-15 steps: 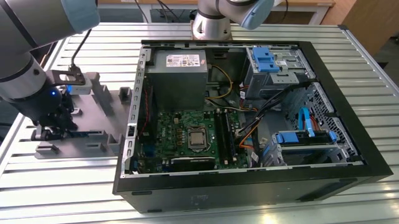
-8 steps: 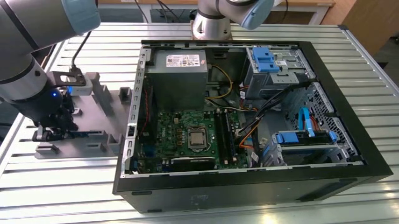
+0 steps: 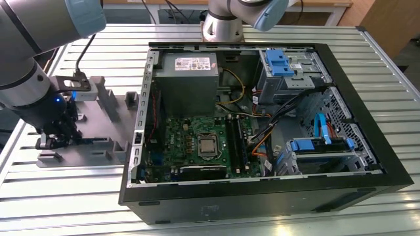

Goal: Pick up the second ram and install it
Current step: 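Pick up the second ram and move it above second insertion slot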

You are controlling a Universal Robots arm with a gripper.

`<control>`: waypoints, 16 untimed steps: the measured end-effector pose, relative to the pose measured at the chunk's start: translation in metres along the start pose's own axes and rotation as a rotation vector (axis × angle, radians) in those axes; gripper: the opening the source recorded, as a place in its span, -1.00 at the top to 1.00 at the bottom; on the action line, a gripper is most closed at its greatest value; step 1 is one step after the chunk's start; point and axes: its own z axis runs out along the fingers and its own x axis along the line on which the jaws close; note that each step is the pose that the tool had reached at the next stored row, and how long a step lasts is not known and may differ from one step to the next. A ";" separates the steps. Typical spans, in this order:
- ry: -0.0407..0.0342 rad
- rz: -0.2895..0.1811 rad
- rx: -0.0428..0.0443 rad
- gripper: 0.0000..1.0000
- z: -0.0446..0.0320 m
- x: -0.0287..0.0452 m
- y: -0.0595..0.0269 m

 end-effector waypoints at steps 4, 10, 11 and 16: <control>-0.0001 0.000 0.0000 0.57 0.0001 0.0000 0.0000; 0.0000 -0.003 0.0002 0.72 0.0003 0.0006 0.0000; 0.0004 -0.009 -0.0001 0.72 0.0003 0.0009 0.0000; 0.0018 -0.049 -0.0017 0.72 0.0010 0.0019 -0.0001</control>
